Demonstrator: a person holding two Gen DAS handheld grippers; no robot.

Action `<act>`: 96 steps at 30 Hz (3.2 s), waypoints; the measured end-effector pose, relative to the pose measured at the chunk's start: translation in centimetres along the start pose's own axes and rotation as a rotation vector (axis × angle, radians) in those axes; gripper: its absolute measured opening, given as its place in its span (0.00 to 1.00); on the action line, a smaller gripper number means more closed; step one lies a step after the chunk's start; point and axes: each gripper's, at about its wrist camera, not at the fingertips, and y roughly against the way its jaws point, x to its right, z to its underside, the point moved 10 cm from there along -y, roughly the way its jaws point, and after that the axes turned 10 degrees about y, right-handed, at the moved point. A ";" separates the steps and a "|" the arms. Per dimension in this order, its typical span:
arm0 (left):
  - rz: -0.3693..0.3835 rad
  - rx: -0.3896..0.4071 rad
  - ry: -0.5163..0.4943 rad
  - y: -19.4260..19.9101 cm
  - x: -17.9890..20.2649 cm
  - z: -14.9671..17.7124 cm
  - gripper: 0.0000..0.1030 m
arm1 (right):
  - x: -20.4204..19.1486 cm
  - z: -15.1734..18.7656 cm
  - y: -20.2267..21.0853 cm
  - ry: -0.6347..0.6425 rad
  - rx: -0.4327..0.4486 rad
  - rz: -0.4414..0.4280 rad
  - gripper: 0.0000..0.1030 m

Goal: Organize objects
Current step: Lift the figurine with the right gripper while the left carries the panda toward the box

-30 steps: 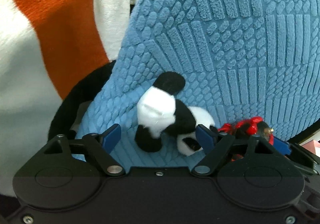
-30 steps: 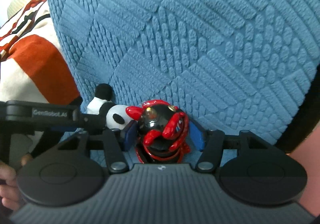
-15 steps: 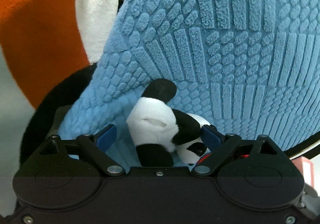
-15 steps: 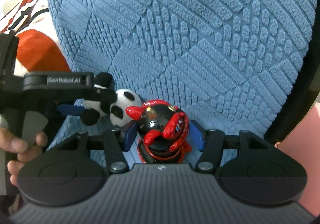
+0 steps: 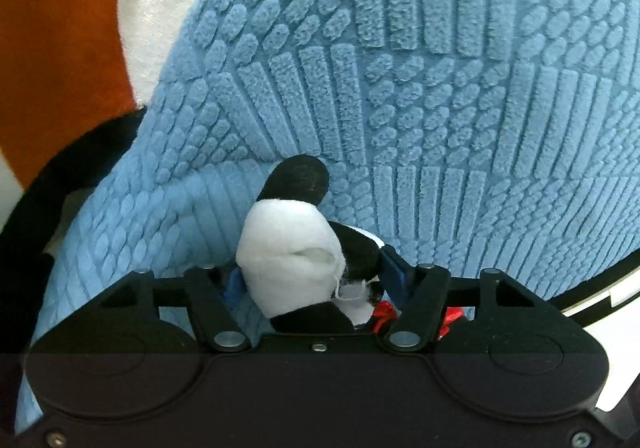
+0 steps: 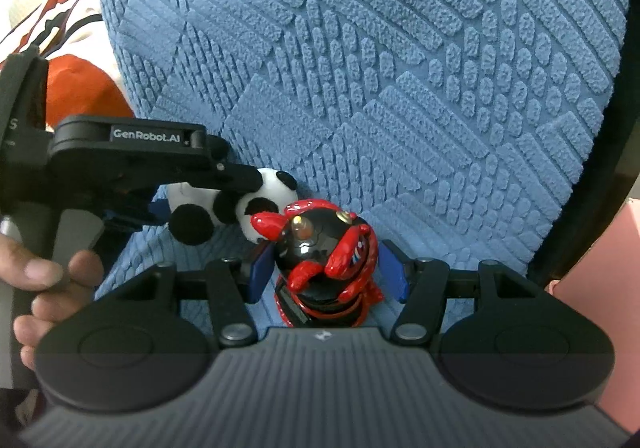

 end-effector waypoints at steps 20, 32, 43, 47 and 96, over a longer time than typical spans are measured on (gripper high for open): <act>-0.088 0.011 -0.070 7.8 -2.2 8.3 0.62 | -2.3 5.3 7.5 -0.017 -0.024 0.052 0.59; -0.072 0.004 -0.117 12.1 -2.4 16.3 0.62 | -4.5 9.7 12.2 -0.064 -0.024 0.041 0.58; -0.096 -0.025 -0.113 12.7 -2.8 19.6 0.62 | -5.1 12.2 14.4 -0.108 -0.021 0.063 0.55; -0.099 -0.026 -0.104 12.7 -3.0 19.4 0.62 | -4.6 12.1 13.8 -0.112 -0.021 0.075 0.60; -0.021 0.010 -0.264 26.7 8.5 24.2 0.63 | -2.8 8.7 29.4 -0.222 0.003 0.081 0.59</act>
